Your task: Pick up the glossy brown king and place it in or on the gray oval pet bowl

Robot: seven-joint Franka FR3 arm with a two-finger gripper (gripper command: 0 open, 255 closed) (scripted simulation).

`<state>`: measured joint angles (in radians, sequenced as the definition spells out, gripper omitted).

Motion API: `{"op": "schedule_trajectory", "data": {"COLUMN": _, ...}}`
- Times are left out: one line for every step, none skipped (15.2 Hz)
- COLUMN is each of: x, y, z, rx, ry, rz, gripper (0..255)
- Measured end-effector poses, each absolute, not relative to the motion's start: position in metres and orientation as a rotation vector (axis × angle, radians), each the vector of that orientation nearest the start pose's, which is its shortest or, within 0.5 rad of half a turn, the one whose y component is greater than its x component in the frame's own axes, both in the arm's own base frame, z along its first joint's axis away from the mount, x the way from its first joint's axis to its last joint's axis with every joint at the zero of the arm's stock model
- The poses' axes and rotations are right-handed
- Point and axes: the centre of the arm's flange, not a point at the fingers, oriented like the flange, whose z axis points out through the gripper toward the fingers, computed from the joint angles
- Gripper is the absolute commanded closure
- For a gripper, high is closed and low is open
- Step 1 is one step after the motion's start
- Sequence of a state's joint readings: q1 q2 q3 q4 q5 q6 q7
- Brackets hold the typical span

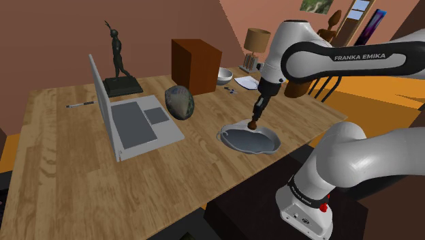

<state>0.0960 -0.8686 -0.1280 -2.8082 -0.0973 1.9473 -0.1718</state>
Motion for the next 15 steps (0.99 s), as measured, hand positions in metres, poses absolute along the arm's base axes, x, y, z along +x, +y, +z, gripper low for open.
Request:
{"op": "schedule_trajectory", "data": {"x": 0.289, "y": -0.012, "z": 0.425, "rx": -3.116, "ry": -0.344, "rz": -0.011, "gripper": 255}}
{"op": "schedule_trajectory", "data": {"x": 0.289, "y": -0.011, "z": 0.42, "rx": -3.117, "ry": -0.343, "rz": -0.013, "gripper": 255}}
{"op": "schedule_trajectory", "data": {"x": 0.289, "y": -0.012, "z": 0.414, "rx": -3.117, "ry": -0.342, "rz": -0.014, "gripper": 255}}
{"op": "schedule_trajectory", "data": {"x": 0.289, "y": -0.012, "z": 0.41, "rx": -3.118, "ry": -0.342, "rz": -0.014, "gripper": 255}}
{"op": "schedule_trajectory", "data": {"x": 0.289, "y": -0.012, "z": 0.403, "rx": -3.118, "ry": -0.342, "rz": -0.014, "gripper": 255}}
{"op": "schedule_trajectory", "data": {"x": 0.289, "y": -0.012, "z": 0.4, "rx": -3.118, "ry": -0.342, "rz": -0.014, "gripper": 255}}
{"op": "schedule_trajectory", "data": {"x": 0.289, "y": -0.012, "z": 0.398, "rx": -3.118, "ry": -0.342, "rz": -0.015, "gripper": 255}}
{"op": "schedule_trajectory", "data": {"x": 0.289, "y": -0.012, "z": 0.397, "rx": -3.118, "ry": -0.342, "rz": -0.015, "gripper": 255}}
{"op": "schedule_trajectory", "data": {"x": 0.289, "y": -0.012, "z": 0.397, "rx": -3.118, "ry": -0.342, "rz": -0.015, "gripper": 255}}
{"op": "schedule_trajectory", "data": {"x": 0.289, "y": -0.012, "z": 0.397, "rx": -3.118, "ry": -0.342, "rz": -0.016, "gripper": 255}}
{"op": "schedule_trajectory", "data": {"x": 0.289, "y": -0.012, "z": 0.396, "rx": -3.118, "ry": -0.342, "rz": -0.016, "gripper": 255}}
{"op": "schedule_trajectory", "data": {"x": 0.289, "y": -0.012, "z": 0.396, "rx": -3.118, "ry": -0.342, "rz": -0.016, "gripper": 255}}
{"op": "schedule_trajectory", "data": {"x": 0.289, "y": -0.012, "z": 0.396, "rx": -3.118, "ry": -0.342, "rz": -0.016, "gripper": 0}}
{"op": "schedule_trajectory", "data": {"x": 0.289, "y": -0.012, "z": 0.396, "rx": -3.118, "ry": -0.342, "rz": -0.016, "gripper": 0}}
{"op": "schedule_trajectory", "data": {"x": 0.289, "y": -0.012, "z": 0.396, "rx": -3.118, "ry": -0.342, "rz": -0.016, "gripper": 0}}
